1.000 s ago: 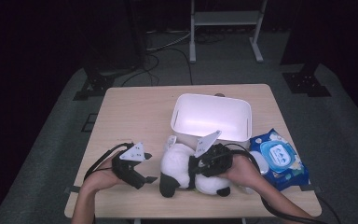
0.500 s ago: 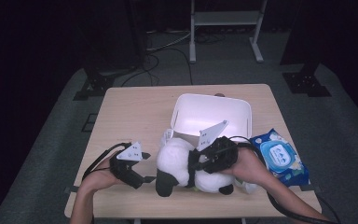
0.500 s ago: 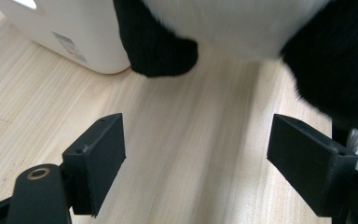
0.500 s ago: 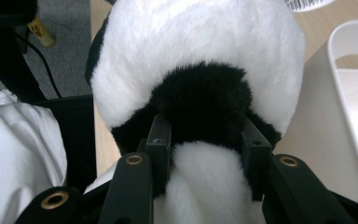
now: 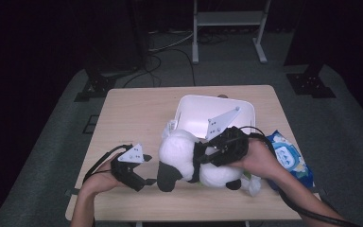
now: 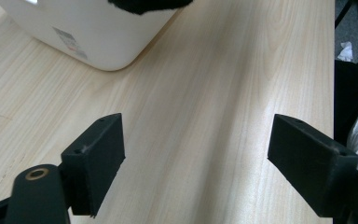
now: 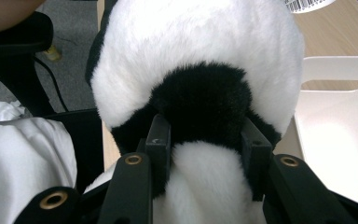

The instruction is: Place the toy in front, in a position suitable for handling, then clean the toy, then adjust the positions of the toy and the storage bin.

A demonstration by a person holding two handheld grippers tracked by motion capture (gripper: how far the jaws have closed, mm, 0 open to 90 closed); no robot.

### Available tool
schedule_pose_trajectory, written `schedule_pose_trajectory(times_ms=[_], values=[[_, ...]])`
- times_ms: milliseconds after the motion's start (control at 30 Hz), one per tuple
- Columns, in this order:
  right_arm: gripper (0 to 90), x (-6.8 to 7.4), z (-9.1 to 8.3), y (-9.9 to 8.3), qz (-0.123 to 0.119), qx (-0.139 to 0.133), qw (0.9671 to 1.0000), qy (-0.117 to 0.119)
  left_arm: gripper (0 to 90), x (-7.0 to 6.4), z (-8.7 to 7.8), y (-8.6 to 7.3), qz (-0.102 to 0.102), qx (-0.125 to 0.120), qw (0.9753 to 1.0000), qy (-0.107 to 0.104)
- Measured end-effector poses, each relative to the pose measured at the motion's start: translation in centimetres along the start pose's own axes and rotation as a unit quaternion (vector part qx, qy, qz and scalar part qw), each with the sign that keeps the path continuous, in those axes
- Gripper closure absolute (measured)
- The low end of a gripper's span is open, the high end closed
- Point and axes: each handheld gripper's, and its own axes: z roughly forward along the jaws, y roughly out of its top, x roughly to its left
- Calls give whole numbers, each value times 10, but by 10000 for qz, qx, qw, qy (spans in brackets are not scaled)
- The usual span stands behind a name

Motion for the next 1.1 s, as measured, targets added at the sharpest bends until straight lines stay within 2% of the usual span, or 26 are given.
schedule_pose_trajectory(times_ms=[533, 1100], values=[[631, -7, -15, 2, 144, -21, 9999, -69, 172, 1, -3, -2, -1, -42, 10000, 7], [631, -23, -41, 12, 265, -35, 9991, -321, 173, 3, -4, -4, -32, -36, 10000, 4]])
